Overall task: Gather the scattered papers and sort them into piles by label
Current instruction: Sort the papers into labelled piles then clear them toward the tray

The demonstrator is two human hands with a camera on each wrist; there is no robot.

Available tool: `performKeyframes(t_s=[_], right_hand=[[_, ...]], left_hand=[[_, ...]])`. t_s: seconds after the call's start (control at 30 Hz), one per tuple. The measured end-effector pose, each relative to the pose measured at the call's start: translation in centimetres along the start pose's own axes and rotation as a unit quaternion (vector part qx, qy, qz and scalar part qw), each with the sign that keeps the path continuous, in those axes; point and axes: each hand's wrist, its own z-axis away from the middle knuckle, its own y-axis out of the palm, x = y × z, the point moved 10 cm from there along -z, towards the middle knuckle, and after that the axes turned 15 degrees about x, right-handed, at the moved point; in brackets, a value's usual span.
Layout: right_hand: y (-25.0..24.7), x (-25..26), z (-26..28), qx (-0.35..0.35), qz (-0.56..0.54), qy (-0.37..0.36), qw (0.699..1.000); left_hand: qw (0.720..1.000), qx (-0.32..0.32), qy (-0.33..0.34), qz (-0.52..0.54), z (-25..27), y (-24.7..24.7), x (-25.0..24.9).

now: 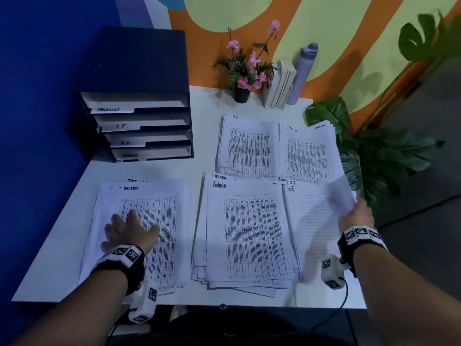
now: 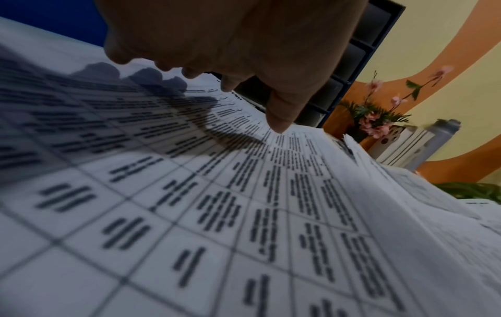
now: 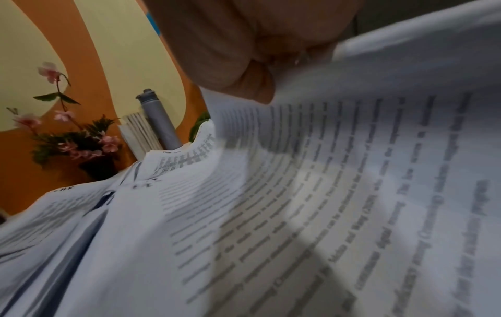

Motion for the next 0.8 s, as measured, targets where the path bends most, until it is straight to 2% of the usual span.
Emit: performKeyframes(t_s=[0.07, 0.13, 0.23, 0.3, 0.37, 0.47, 0.57, 0.6, 0.67, 0.73, 0.8], right_hand=[[0.7, 1.1, 0.2, -0.008, 0.073, 0.002, 0.997], [2.5, 3.5, 0.6, 0.007, 0.109, -0.029, 0.994], [6.7, 9.5, 2.7, 0.042, 0.083, -0.153, 0.984], [10.7, 13.9, 5.2, 0.122, 0.036, -0.245, 0.961], [14.3, 17.5, 8.4, 0.219, -0.016, -0.300, 0.928], [19.0, 20.3, 12.4, 0.328, -0.035, -0.291, 0.898], [23.9, 20.9, 15.7, 0.440, -0.059, -0.229, 0.866], [25.1, 21.0, 16.3, 0.458, -0.065, -0.212, 0.861], [27.1, 21.5, 16.9, 0.461, -0.038, -0.222, 0.858], [27.6, 22.2, 16.6, 0.420, -0.035, -0.238, 0.875], [26.8, 22.8, 16.2, 0.376, -0.023, -0.242, 0.894]], left_hand=[[1.000, 0.010, -0.007, 0.004, 0.1, 0.4, 0.9], [1.000, 0.024, -0.012, -0.003, 0.3, 1.0, 1.6], [0.998, 0.045, -0.001, -0.040, 0.5, 2.0, 1.7], [0.997, 0.054, 0.014, -0.061, 0.8, 2.4, 1.4], [0.995, 0.063, 0.029, -0.072, 1.1, 2.8, 1.1], [0.994, 0.062, 0.051, -0.070, 1.7, 2.8, 0.8], [0.993, 0.055, 0.074, -0.069, 2.1, 2.6, 1.0], [0.993, 0.058, 0.082, -0.065, 2.3, 2.6, 1.1], [0.992, 0.059, 0.103, -0.050, 2.5, 2.7, 1.0], [0.992, 0.033, 0.118, -0.032, 2.5, 2.1, 1.0], [0.996, -0.005, 0.089, -0.010, 1.9, 0.8, 2.1]])
